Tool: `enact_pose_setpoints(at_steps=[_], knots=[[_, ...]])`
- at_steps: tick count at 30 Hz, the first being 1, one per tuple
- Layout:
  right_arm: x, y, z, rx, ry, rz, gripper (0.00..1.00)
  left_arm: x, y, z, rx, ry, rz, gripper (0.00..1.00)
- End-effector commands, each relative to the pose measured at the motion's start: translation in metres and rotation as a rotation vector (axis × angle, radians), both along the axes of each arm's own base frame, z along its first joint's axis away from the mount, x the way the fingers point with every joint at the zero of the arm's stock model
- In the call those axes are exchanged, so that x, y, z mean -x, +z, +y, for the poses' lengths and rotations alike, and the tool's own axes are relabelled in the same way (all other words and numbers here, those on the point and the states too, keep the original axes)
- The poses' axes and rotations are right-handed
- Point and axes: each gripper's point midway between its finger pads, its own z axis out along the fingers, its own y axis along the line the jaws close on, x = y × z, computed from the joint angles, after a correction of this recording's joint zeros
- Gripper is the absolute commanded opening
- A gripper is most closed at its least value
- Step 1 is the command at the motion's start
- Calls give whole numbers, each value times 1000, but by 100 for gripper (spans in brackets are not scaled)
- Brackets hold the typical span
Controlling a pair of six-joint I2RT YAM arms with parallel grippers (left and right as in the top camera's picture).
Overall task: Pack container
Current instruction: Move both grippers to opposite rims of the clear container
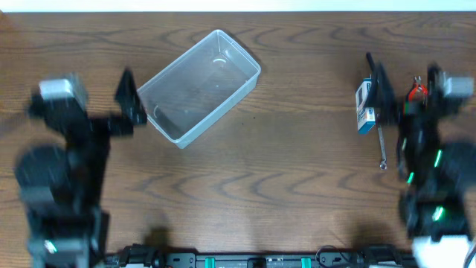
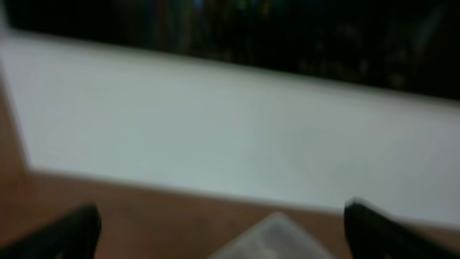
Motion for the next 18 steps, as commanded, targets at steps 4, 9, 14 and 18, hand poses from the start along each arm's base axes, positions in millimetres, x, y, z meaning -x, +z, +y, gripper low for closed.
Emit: enact_pose_setpoints(at_steps=[4,9,14,18], knots=[[-83,60,45,4,224,248,99,-40,35,-29,35,-159,254,98],[-125,53,88,-17,385,461,99,-43,-4,-29,59,-154,570,98],[-137,-4,140,48,518,651,99,-39,-49,-27,69,-139,773,98],[-128,-65,186,275,618,769,99,-38,-63,-26,66,-139,835,98]])
